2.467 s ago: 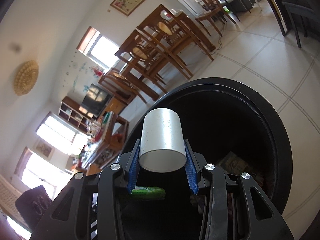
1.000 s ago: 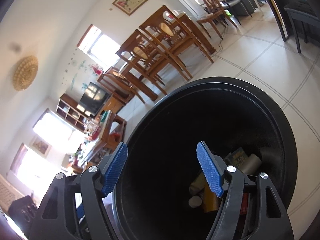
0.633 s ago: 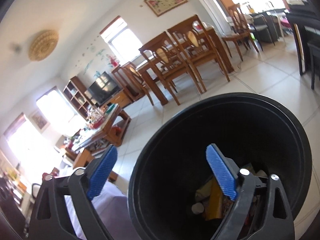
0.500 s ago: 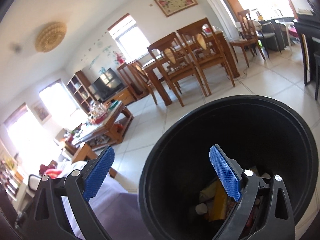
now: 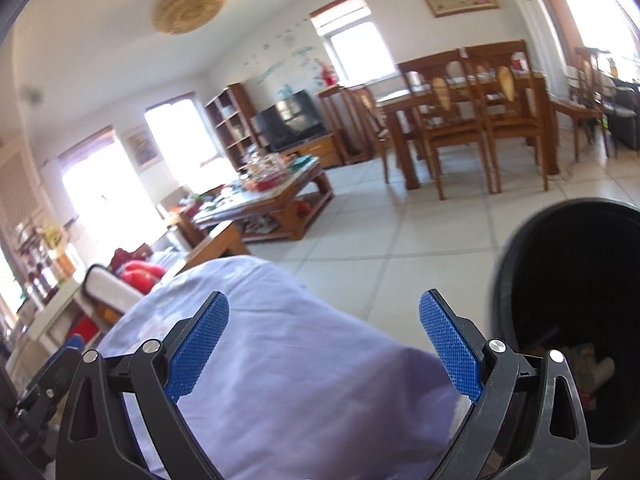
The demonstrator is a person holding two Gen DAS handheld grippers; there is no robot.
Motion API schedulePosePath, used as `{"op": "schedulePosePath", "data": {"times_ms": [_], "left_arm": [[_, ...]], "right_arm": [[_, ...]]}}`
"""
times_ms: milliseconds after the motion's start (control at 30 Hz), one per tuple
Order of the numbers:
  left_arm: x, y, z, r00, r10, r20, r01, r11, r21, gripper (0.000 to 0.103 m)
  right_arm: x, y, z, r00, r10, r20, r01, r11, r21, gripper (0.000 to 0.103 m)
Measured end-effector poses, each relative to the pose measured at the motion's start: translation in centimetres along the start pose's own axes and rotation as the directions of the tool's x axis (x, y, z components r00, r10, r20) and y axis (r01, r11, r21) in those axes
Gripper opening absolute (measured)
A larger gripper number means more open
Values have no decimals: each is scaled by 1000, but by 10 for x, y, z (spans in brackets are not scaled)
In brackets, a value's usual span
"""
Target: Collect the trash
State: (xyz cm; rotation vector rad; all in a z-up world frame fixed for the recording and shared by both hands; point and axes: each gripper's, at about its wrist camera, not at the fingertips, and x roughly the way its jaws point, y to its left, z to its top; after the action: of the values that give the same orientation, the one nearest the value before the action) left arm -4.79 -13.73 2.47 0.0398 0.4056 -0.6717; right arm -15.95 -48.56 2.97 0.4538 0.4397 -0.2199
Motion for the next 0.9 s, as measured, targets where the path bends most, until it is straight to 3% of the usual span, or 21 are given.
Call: {"op": "schedulePosePath", "data": {"times_ms": [200, 500, 667, 900], "left_arm": [[-33, 55, -1, 984, 170, 58, -168, 985, -39, 98], [-62, 122, -6, 941, 332, 69, -322, 938, -131, 98], [-74, 149, -16, 909, 414, 46, -399, 898, -185, 98], [-90, 162, -19, 872, 484, 73, -459, 861, -221, 98]], "right_arm": [[25, 93, -6, 994, 107, -17, -108, 989, -103, 98], [43, 213, -33, 972, 234, -13, -230, 939, -256, 98], [49, 260, -46, 960, 280, 30, -254, 907, -336, 98], [48, 278, -57, 937, 335, 98, -265, 865, -425, 98]]}}
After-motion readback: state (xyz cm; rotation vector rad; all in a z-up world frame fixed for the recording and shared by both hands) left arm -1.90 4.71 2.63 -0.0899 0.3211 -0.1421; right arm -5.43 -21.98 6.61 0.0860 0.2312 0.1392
